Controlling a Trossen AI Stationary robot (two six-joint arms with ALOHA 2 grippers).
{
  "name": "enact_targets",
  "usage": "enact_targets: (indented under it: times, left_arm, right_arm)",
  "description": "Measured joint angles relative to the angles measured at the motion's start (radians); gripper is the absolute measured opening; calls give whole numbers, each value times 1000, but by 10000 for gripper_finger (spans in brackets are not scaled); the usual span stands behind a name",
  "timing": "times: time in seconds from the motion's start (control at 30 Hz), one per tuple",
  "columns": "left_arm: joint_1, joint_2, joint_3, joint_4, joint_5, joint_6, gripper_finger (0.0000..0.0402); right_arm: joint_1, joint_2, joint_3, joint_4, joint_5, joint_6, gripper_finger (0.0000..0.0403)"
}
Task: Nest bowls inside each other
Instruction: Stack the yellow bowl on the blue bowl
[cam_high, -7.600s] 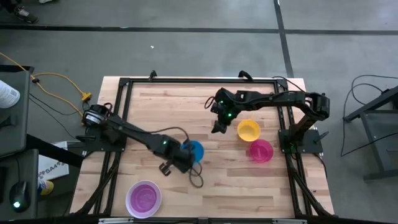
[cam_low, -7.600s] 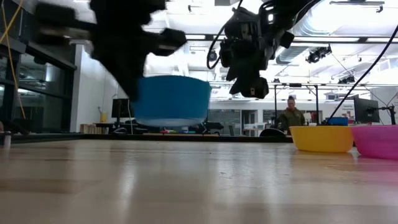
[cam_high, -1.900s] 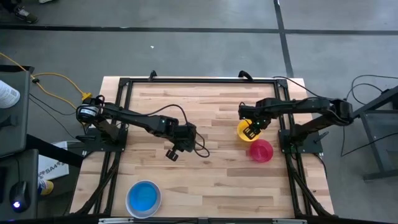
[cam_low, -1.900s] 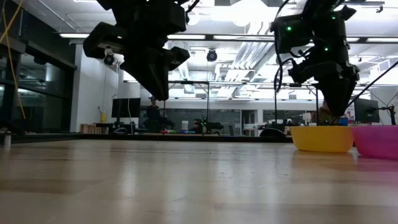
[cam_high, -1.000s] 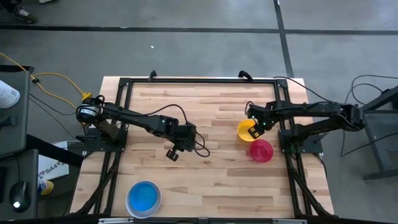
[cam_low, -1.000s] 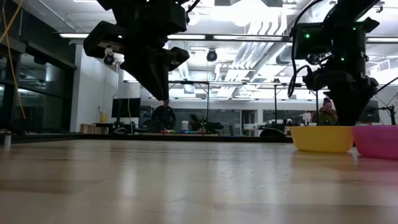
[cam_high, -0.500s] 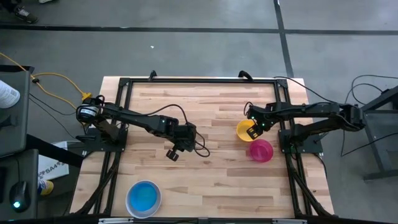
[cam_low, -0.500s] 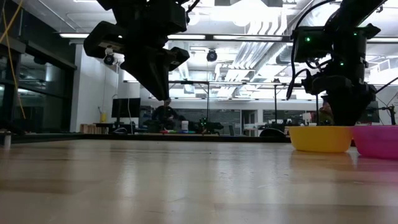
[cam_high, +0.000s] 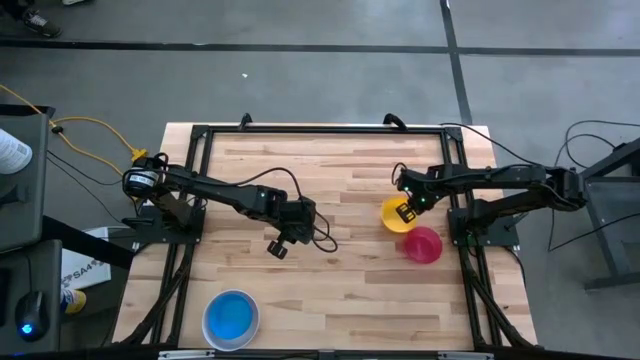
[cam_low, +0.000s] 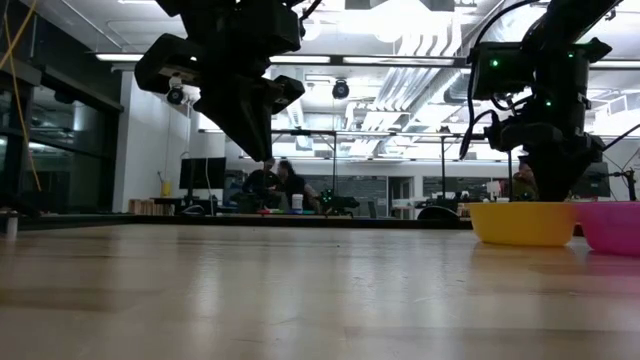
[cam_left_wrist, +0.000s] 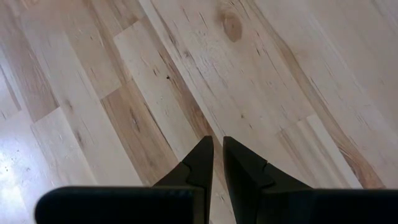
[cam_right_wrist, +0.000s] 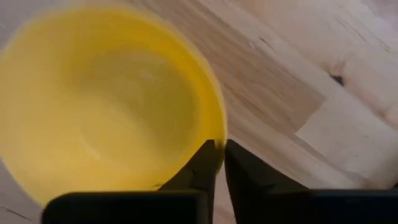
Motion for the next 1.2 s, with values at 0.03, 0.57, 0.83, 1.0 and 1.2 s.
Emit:
enact_targets:
  times: [0.03,0.57,0.83,1.0,1.2]
  left_arm:
    - [0,0,0,0,0,0,35]
    - [0,0,0,4,0,0,35]
    - [-14,0,1,24,-12,60,35]
    - [-73,0,2,73,-104,169,35]
    - [-109,0,57,77,-96,241,35]
  right_arm:
    - [0,0,0,8,0,0,18]
    - [-1,0,3,211,-3,43,5]
    - [-26,1,64,221,-35,45,4]
    - [-21,40,111,222,-76,45,4]
    - [29,175,180,235,-106,43,4]
